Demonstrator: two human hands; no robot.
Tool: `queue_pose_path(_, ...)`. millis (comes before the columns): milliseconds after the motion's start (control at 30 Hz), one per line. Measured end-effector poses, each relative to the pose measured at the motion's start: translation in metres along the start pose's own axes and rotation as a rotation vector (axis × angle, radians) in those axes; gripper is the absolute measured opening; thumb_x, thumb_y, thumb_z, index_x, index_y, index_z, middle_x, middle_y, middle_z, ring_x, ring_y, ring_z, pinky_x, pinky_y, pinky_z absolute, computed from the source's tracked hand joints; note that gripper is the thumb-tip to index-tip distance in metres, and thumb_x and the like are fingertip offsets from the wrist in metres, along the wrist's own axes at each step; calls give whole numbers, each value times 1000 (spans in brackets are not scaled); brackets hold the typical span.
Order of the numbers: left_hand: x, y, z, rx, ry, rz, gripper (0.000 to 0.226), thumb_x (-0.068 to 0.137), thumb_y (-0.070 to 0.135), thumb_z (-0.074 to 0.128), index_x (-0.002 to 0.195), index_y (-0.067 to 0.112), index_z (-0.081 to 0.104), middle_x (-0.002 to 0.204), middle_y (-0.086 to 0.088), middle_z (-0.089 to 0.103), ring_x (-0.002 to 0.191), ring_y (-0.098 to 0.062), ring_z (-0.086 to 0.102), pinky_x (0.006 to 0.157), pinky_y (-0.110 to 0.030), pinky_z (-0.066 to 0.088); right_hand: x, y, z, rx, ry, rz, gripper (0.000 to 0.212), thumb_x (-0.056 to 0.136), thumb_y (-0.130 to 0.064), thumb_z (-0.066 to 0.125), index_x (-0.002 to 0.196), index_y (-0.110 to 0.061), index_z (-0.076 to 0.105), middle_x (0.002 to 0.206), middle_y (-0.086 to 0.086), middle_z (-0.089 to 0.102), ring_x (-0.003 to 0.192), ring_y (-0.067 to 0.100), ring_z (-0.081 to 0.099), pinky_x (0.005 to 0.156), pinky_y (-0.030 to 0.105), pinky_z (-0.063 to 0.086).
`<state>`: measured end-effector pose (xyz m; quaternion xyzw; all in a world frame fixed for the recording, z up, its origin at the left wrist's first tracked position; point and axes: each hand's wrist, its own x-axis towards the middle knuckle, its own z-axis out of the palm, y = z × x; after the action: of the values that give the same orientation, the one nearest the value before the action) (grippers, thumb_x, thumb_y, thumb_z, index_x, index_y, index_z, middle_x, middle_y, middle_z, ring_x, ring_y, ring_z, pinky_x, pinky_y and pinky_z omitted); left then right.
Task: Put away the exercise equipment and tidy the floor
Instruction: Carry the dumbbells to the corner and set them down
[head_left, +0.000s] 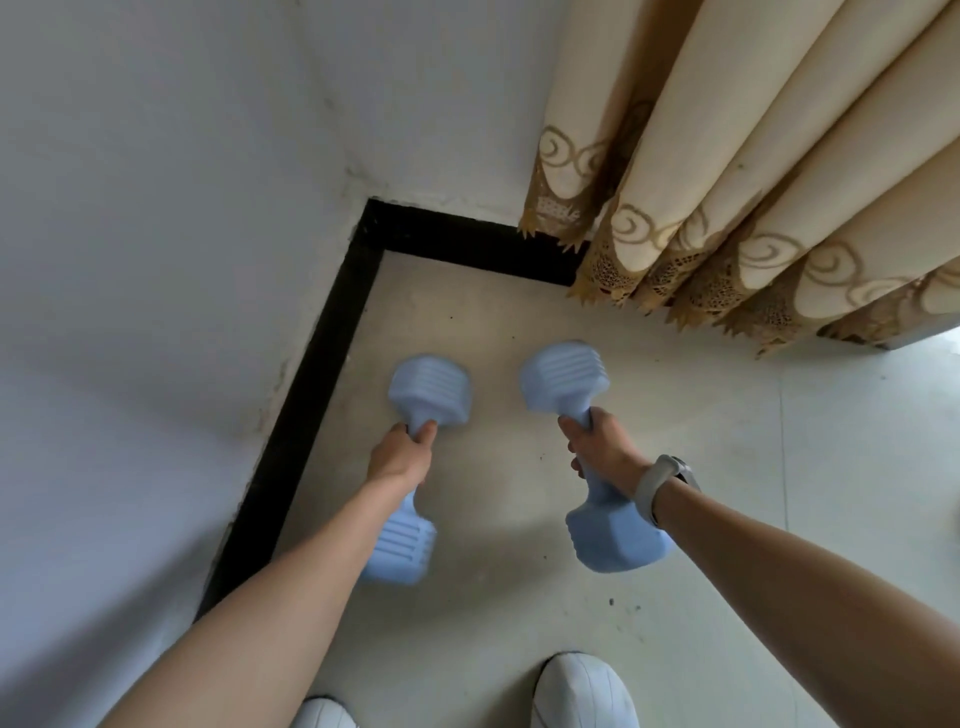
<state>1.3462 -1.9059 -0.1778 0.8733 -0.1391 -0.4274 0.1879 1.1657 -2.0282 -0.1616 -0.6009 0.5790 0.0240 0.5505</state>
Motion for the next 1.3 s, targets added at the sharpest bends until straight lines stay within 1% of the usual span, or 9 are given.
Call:
queue_pose_path(233, 0, -6, 10, 81, 13, 23, 42, 95, 41, 41, 113, 4, 49, 119, -23, 59, 110, -38, 56, 92, -37, 44, 9, 9, 9, -49, -27, 23, 11, 94, -12, 45, 92, -2, 40, 64, 4, 43, 51, 18, 42, 50, 30, 37)
queue_pose_path(400, -7, 1, -8, 327, 64, 115, 45, 92, 42, 44, 100, 3, 63, 111, -22, 65, 106, -37, 59, 85, -36, 47, 12, 10, 13, -46, -35, 22, 9, 93, -11, 47, 92, -4, 41, 64, 2, 43, 50, 16, 41, 44, 22, 36)
queue_pose_path(500, -20, 21, -33, 603, 153, 241, 40, 95, 38, 39, 105, 10, 66, 110, -16, 66, 104, -36, 60, 77, -32, 44, 13, 12, 11, -62, -30, -7, 9, 91, -11, 49, 91, -4, 44, 65, 2, 47, 54, 17, 47, 46, 20, 39)
queue_pose_path(600, -31, 50, -40, 492, 279, 515, 30, 93, 32, 46, 111, 13, 60, 112, -12, 64, 104, -34, 60, 79, -36, 45, 11, 15, 6, -97, -22, -43, 8, 89, -11, 54, 87, -5, 51, 72, 8, 54, 63, 18, 51, 52, 21, 38)
queue_pose_path(733, -18, 68, -5, 530, 87, 768, 51, 86, 30, 59, 132, 12, 44, 133, -9, 49, 123, -29, 44, 99, -38, 39, 12, 18, -5, -172, -55, -29, 27, 84, -13, 61, 62, -12, 47, 62, 2, 48, 60, 16, 41, 53, 23, 32)
queue_pose_path(867, -7, 94, 33, 825, 66, 846, 79, 83, 48, 58, 144, 14, 21, 146, -5, 36, 131, -26, 37, 102, -38, 29, 13, 25, -18, -105, -91, 21, 9, 82, -15, 64, 84, -8, 58, 75, 9, 56, 66, 18, 49, 64, 26, 39)
queue_pose_path(1033, 0, 107, 59, 849, 30, 763, 80, 79, 46, 63, 139, 11, 25, 136, -10, 47, 121, -28, 49, 98, -40, 32, 7, 29, -23, -115, -127, 73, 39, 84, -20, 63, 121, -12, 55, 85, 8, 59, 64, 11, 50, 56, 18, 36)
queue_pose_path(1133, 4, 105, 55, 761, 17, 723, 62, 74, 44, 66, 123, 14, 42, 125, -6, 56, 110, -26, 56, 93, -37, 33, 6, 32, -18, -161, -81, 26, 30, 84, -17, 62, 110, -3, 61, 89, 10, 62, 78, 18, 53, 66, 23, 40)
queue_pose_path(1300, -2, 103, 43, 644, 113, 826, 61, 69, 43, 70, 121, 19, 47, 120, 0, 58, 108, -21, 55, 92, -34, 33, 4, 30, -19, -120, -15, -85, 21, 79, -12, 62, 85, 9, 61, 69, 8, 51, 67, 15, 39, 57, 27, 32)
